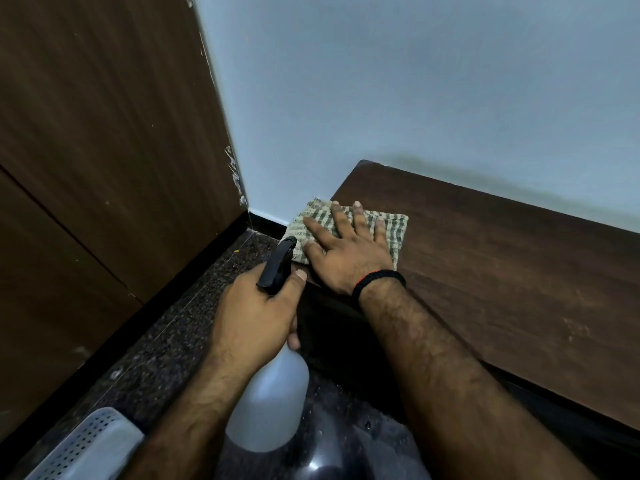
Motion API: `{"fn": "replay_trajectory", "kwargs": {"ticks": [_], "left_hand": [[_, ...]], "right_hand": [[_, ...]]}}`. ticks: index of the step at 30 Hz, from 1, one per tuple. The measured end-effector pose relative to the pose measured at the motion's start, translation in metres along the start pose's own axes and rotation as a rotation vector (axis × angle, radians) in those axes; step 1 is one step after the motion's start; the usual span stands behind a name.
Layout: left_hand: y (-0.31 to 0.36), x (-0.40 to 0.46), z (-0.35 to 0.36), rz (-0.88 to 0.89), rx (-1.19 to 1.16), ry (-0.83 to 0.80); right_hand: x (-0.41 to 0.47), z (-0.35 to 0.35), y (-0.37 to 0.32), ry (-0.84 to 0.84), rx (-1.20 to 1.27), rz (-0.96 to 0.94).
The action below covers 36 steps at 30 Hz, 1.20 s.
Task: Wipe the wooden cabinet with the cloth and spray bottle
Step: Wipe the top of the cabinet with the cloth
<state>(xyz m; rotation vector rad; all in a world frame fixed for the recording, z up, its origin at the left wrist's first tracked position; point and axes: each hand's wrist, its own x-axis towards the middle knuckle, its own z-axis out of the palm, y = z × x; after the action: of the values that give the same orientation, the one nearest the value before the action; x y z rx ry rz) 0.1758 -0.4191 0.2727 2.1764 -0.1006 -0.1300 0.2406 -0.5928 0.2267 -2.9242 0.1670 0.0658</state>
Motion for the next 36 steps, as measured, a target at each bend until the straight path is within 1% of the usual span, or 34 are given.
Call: {"fn": "replay_trajectory", "kwargs": {"ticks": [9,14,21,27,36], "left_hand": [[0.01,0.042,0.0,0.002,-0.004,0.001],[0.016,0.062,-0.002,0.02,0.02,0.029],[0.025,0.081,-0.008,0.037,0.009,0.043],[0.022,0.075,-0.008,0.045,0.006,0.062],[0.025,0.053,-0.003,0.025,0.01,0.101]], "right_hand": [[0.064,-0.013,0.029,-0.01,0.009,0.094],[0.074,-0.015,0.034,0.001,-0.008,0.099],[0.072,-0.016,0.032,0.004,-0.013,0.108],[0.053,-0.011,0.023,-0.006,-0.012,0.093],[0.0,-0.003,0.0,-0.012,-0.016,-0.009]]}}
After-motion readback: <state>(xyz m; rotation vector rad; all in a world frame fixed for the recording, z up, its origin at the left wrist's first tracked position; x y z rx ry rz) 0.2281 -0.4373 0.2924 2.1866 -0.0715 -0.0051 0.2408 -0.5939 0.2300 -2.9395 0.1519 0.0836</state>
